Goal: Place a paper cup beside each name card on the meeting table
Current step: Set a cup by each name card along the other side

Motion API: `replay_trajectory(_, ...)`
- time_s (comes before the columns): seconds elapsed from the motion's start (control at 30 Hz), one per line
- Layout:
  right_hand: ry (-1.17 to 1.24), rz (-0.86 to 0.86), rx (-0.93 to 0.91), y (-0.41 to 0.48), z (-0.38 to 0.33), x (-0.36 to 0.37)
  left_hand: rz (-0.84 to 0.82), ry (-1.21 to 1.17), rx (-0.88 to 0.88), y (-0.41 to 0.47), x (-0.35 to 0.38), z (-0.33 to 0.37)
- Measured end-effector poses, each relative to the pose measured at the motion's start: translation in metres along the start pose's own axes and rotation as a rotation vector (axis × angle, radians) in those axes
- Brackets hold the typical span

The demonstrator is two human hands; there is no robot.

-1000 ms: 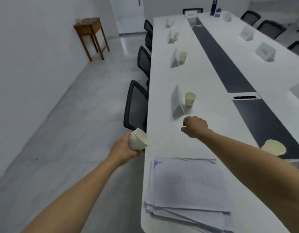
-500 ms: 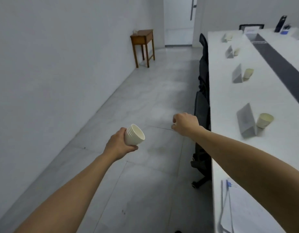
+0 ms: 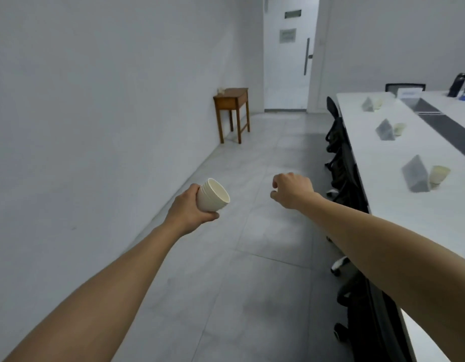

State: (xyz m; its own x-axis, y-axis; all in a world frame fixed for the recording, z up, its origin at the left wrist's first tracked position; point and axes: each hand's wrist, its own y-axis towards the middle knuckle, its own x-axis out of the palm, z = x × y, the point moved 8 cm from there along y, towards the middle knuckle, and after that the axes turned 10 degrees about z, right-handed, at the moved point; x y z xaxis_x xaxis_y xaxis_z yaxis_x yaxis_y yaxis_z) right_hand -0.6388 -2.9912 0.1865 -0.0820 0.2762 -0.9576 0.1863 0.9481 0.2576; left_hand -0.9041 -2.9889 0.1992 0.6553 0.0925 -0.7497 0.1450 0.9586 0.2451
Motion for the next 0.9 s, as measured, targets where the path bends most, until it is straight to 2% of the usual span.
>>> replay_trajectory(0.27, -0.068, 0.105, -0.008, 0.204, -0.012, -0.022, 0.07, -0.056, 0.09, 0.222, -0.011, 0.008)
replay_trajectory(0.6, -0.121, 0.22, 0.106, 0.445, 0.011, -0.013, 0.001, -0.131, 0.236, 0.504, 0.035, 0.024)
replay_trajectory(0.8, -0.154, 0.244, 0.199, 0.566, 0.063, -0.004, -0.055, -0.195, 0.295, 0.654, 0.091, 0.054)
replay_trajectory(0.9, -0.165, 0.218, 0.233, 0.637, 0.1, 0.027, -0.082, -0.208, 0.3, 0.733, 0.142, 0.061)
